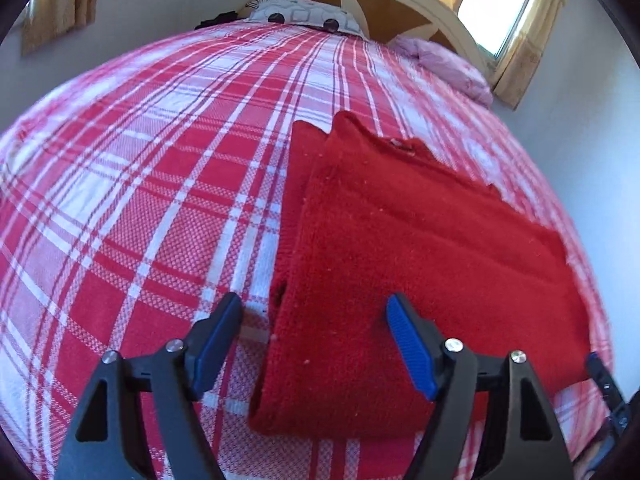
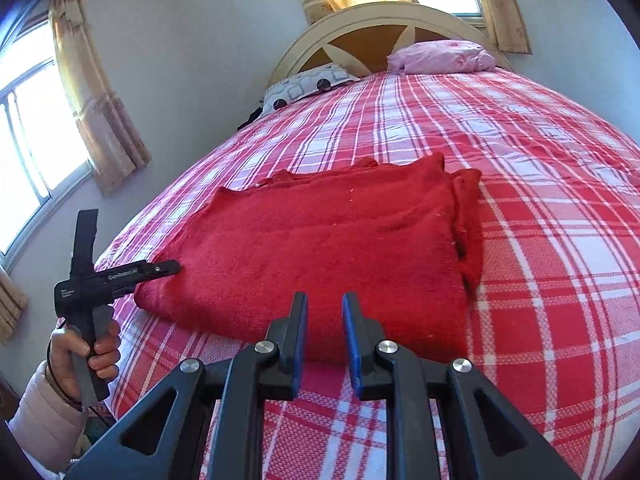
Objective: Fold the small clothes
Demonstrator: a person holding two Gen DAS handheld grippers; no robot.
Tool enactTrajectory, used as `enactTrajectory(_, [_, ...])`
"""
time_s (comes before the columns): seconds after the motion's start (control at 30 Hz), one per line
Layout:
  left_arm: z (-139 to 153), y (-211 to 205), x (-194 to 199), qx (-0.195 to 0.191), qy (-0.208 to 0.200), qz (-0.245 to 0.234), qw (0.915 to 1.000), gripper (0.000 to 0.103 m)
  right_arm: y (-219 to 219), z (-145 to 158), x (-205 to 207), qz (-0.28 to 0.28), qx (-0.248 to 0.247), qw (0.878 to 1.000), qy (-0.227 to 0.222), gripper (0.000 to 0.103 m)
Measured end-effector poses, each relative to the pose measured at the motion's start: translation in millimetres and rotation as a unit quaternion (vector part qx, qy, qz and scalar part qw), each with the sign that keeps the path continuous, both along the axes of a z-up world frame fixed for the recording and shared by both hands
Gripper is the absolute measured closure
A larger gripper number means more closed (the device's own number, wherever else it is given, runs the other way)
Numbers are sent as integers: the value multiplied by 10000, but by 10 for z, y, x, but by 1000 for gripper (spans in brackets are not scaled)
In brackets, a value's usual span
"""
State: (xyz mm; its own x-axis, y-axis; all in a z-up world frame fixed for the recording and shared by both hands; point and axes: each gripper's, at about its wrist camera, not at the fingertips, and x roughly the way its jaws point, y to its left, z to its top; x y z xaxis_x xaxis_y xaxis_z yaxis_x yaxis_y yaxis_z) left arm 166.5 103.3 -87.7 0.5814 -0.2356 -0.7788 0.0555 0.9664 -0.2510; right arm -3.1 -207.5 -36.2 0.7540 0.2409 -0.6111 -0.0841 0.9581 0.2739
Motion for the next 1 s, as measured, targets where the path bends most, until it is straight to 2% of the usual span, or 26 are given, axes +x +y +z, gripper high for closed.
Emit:
enactTrajectory(0.23, [-27, -9, 20, 65, -9, 79, 9999, 20, 68, -33, 69, 69, 25, 9998, 176, 84])
enactTrajectory(0.27, [-31, -26, 16, 114, -23, 70, 9999, 19, 73, -28, 80, 74, 36, 9998, 189, 77])
enactTrajectory(0.3, [-34, -44, 17, 174, -38, 52, 9998, 18, 80, -25, 96, 72, 43, 9998, 203, 64])
enactTrajectory(0.37, [-38, -57, 20, 225, -39, 37, 9997, 17, 97, -16, 115, 64, 64, 9998, 191, 51])
enactTrajectory(0.53, [-32, -51, -11, 342, 15, 117, 9993, 17, 195, 8, 127, 179, 18, 9997, 136, 51])
enactTrajectory(0.7, [-50, -88, -35, 463, -41, 107, 9989, 16, 228, -61, 152, 179, 55, 9995, 262, 51])
enactTrajectory(0.8, [-59, -75, -54, 419, -51, 90, 9991, 15, 199, -93, 147, 130, 142, 9993, 307, 51])
enactTrajectory(0.93, [-55, -44, -107, 139, -65, 96, 9998, 18, 156, -155, 155, 80, 274, 9988, 389, 51])
enactTrajectory(1.0, [-53, -41, -131, 35, -61, 118, 9999, 23, 156, -172, 167, 90, 320, 9986, 415, 51])
